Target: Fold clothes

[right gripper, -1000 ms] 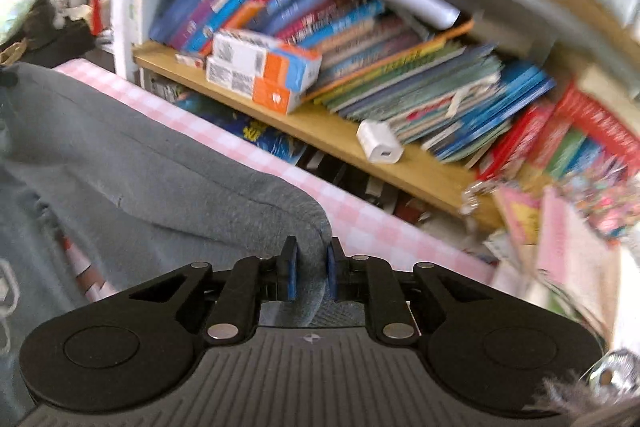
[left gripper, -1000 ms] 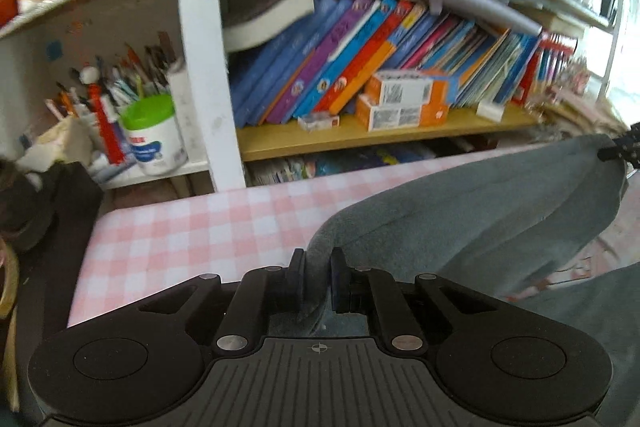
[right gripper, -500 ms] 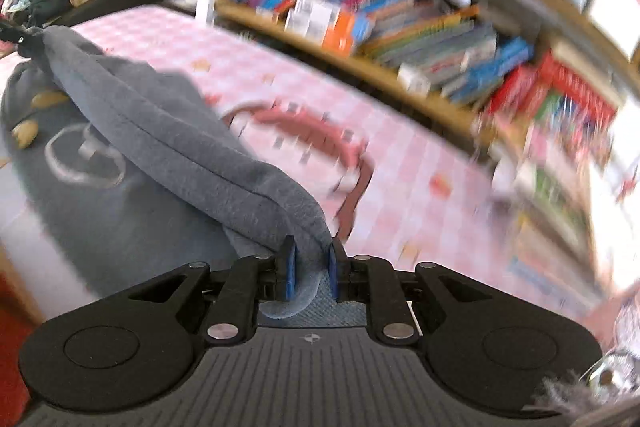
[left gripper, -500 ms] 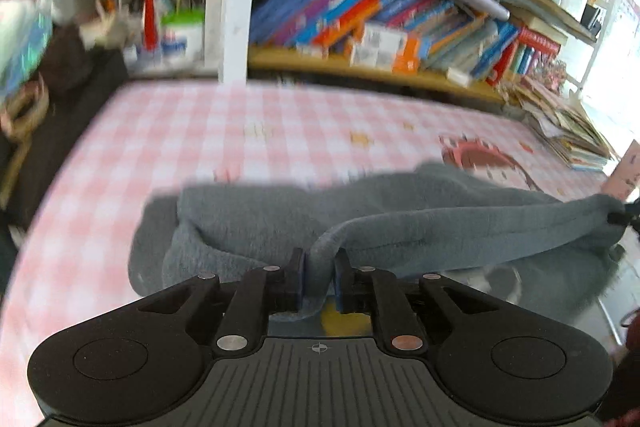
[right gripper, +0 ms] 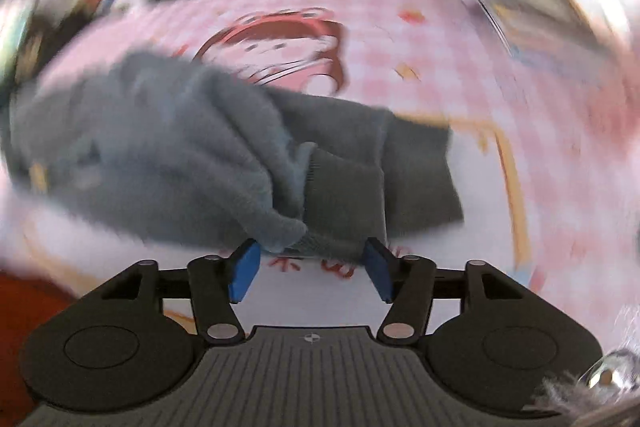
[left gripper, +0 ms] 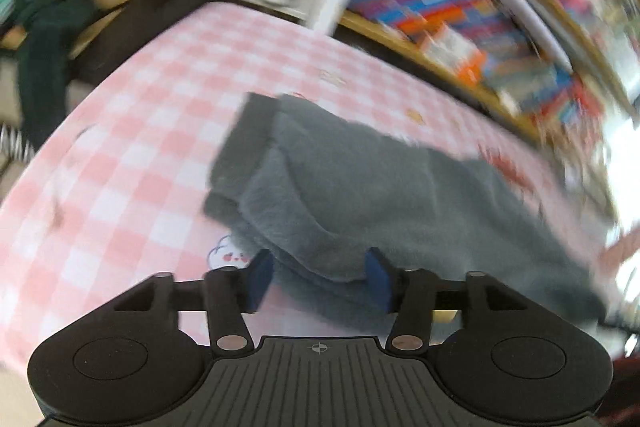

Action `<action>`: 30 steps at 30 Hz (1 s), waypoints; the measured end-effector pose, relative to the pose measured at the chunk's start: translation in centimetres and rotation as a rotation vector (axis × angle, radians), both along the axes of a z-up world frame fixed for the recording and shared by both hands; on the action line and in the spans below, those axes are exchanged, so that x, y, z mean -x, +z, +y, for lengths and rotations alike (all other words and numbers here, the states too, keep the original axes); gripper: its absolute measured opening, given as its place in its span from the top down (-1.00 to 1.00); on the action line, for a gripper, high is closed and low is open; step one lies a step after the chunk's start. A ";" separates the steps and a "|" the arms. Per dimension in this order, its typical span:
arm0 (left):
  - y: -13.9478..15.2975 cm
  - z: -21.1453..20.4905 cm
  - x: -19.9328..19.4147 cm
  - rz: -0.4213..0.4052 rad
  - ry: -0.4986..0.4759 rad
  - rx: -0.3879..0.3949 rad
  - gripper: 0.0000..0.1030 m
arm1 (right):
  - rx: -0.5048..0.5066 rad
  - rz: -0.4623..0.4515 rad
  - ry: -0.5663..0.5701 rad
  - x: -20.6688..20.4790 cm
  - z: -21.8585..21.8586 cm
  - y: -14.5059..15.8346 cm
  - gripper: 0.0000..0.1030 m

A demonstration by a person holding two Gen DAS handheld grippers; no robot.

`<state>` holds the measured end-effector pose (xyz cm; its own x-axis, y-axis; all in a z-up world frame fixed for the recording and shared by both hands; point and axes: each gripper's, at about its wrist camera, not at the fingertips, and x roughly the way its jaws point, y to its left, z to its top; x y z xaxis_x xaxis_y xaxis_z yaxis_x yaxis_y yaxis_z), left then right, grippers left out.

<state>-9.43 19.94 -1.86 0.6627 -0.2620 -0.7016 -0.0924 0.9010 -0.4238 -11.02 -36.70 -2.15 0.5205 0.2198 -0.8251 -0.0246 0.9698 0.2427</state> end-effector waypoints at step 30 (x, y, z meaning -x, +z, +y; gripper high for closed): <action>-4.6 3.2 -2.3 0.055 0.514 0.489 0.31 | -0.584 -0.295 -0.434 -2.4 -3.5 6.3 0.83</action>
<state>-7.09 23.11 -6.44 0.7541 -0.2193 -0.6191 -0.4872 0.4455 -0.7511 -8.62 -40.23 4.11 0.8387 0.3020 -0.4532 0.1850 0.6247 0.7586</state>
